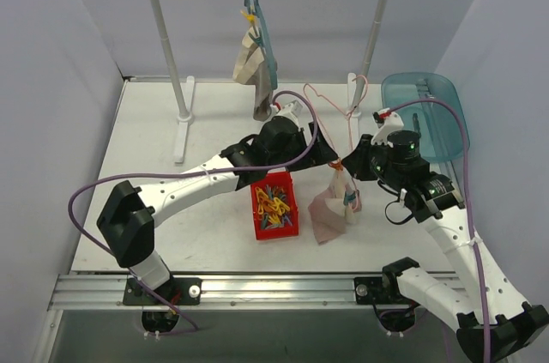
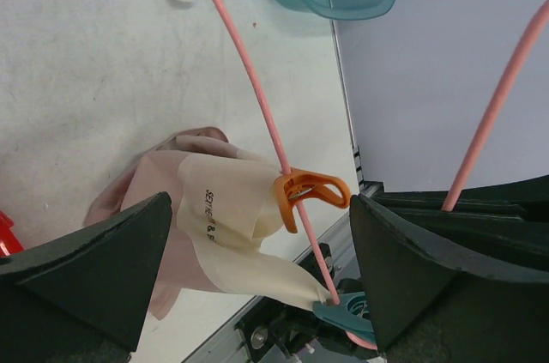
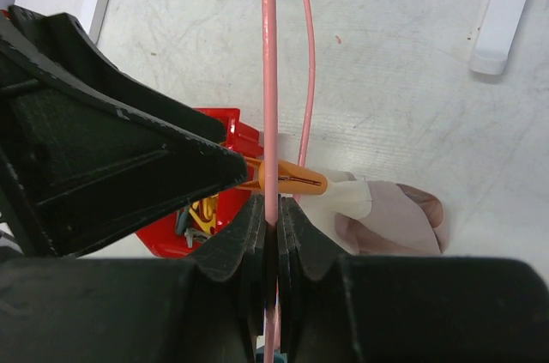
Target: Remove the underwear clipped to the hanger
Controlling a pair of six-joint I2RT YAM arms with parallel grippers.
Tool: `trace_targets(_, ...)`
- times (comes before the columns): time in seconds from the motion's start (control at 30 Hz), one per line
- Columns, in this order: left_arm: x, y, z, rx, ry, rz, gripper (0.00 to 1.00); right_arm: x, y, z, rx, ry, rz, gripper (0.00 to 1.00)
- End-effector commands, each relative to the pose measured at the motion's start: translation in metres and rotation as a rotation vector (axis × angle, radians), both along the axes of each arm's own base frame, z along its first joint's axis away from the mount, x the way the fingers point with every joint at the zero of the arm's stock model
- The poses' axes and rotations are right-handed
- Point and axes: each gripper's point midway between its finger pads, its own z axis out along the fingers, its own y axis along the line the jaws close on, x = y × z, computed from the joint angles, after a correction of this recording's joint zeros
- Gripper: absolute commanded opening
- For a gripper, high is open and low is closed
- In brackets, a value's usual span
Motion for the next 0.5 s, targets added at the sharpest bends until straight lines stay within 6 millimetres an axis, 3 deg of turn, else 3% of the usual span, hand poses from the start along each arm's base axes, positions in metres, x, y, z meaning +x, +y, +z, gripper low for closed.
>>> trace_targets(0.0,-0.005,-0.012,0.011,-0.044,0.037,-0.030,0.93,0.012,0.003,0.019,0.009,-0.089,0.001,0.00)
trace_targets(0.17,-0.004,-0.017,0.005,-0.057,0.069,-0.025,0.94,0.013,0.005,0.015,0.002,-0.086,0.006,0.00)
trace_targets(0.4,0.009,-0.006,0.031,-0.110,0.014,0.071,0.93,0.011,0.009,0.013,-0.004,-0.083,0.027,0.00)
trace_targets(0.47,0.009,-0.007,0.031,-0.109,0.021,0.075,0.93,0.010,0.009,0.012,-0.006,-0.078,0.029,0.00)
